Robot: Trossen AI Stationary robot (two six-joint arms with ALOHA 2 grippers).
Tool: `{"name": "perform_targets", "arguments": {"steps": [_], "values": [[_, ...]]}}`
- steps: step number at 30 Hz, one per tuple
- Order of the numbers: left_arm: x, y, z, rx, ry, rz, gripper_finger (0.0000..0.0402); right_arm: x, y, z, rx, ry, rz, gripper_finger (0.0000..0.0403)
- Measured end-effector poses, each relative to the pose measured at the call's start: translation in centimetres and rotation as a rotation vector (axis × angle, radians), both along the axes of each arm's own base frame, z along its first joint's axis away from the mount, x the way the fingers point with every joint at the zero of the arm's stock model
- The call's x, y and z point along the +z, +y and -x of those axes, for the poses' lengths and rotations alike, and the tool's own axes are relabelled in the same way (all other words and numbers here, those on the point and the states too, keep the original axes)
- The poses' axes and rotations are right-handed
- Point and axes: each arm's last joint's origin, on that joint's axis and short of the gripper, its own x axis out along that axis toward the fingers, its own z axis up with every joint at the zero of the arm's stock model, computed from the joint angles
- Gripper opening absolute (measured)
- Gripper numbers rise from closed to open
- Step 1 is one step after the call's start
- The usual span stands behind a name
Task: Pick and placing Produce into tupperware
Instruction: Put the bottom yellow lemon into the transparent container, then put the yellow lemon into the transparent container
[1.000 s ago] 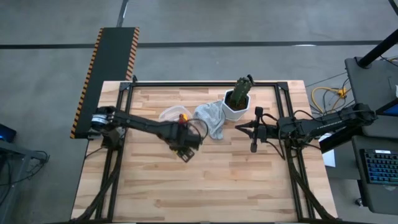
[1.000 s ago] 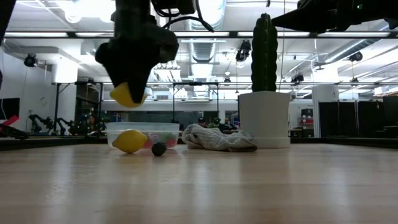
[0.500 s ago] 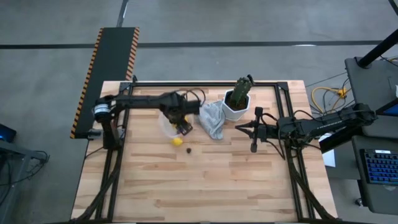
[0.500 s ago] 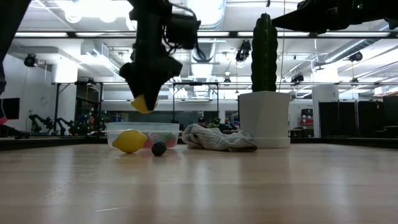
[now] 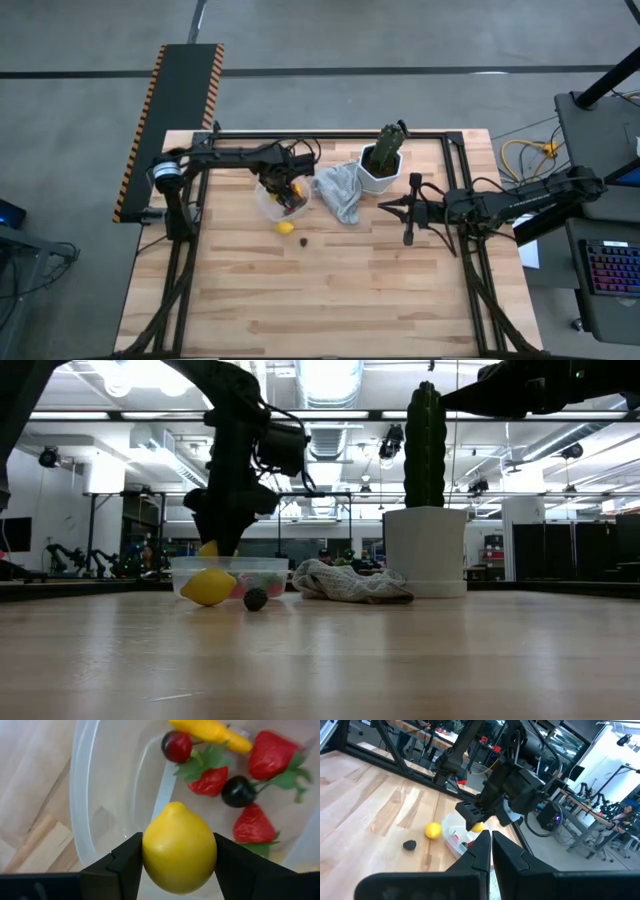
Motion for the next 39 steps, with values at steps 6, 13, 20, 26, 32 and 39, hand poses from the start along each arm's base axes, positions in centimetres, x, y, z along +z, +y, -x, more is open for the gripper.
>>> {"name": "perform_targets", "arguments": {"steps": [6, 13, 20, 26, 32, 39], "values": [[-1.3, -0.1, 0.4, 0.006, 0.013, 0.005, 0.0183, -0.1, 0.0, 0.0, 0.000, 0.011, 0.006, 0.0009], [-1.3, -0.2, 0.3, 0.027, 0.004, 0.011, 0.0183, -0.2, 0.0, 0.0, 0.001, 0.016, 0.009, 0.0009], [-1.9, -0.7, 0.2, 0.014, -0.019, 0.048, 0.0183, -0.2, 0.0, 0.0, 0.001, 0.021, 0.010, 0.0009], [-2.7, -0.8, 0.5, 0.018, -0.013, 0.052, 0.0217, -0.3, 0.0, 0.0, 0.001, 0.024, 0.011, 0.0009], [-2.7, -0.8, 0.4, 0.038, -0.024, 0.055, 0.0248, -0.3, 0.0, 0.0, 0.000, 0.024, 0.012, 0.0009], [-1.0, -1.1, 0.1, 0.027, -0.075, 0.045, 0.0252, -0.3, 0.0, 0.0, 0.001, 0.025, 0.012, 0.0009]]}}
